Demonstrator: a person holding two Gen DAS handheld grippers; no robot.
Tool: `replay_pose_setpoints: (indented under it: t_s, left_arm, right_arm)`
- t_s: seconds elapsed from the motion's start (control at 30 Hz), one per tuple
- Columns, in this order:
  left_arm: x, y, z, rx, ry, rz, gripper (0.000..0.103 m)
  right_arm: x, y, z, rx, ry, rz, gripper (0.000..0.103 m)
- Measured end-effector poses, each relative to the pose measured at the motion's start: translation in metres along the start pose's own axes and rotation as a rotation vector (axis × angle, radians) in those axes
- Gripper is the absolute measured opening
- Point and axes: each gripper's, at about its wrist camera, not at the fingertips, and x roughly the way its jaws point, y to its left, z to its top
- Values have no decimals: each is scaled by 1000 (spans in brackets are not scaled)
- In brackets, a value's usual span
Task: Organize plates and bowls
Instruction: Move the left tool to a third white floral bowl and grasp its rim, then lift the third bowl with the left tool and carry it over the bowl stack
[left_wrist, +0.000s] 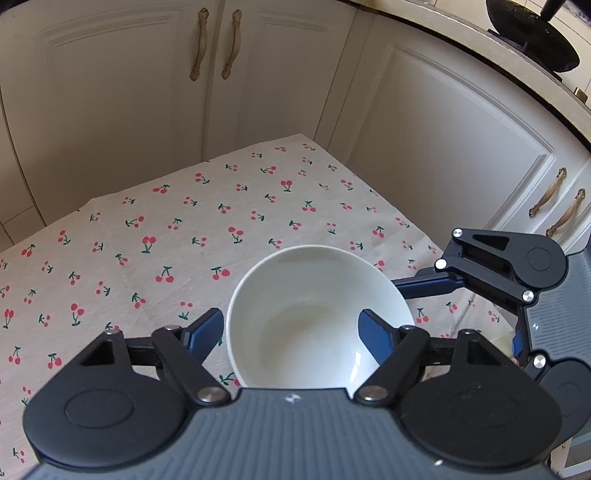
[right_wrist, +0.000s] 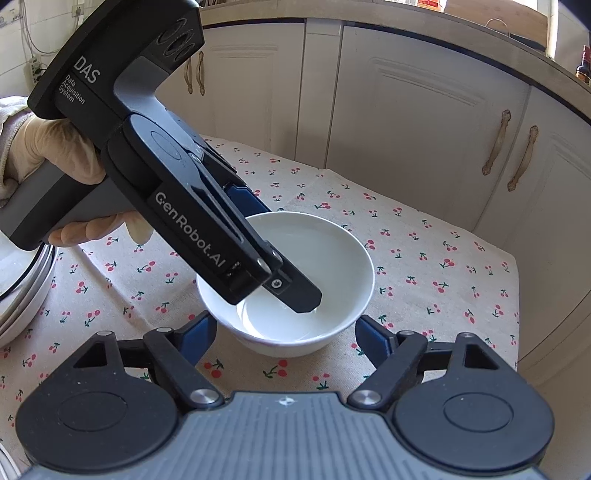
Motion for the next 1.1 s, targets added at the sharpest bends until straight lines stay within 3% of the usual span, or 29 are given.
replay_pose_setpoints:
  t_s: [0.7, 1.1]
  left_arm:
    - [-6, -7, 0, 14, -1, -29, 78]
    - [-44, -36, -9, 34, -35, -54, 78]
  right_arm:
    - [-2, 4, 0, 1, 15, -14, 85]
    - [-46, 25, -4, 5, 10, -38, 85]
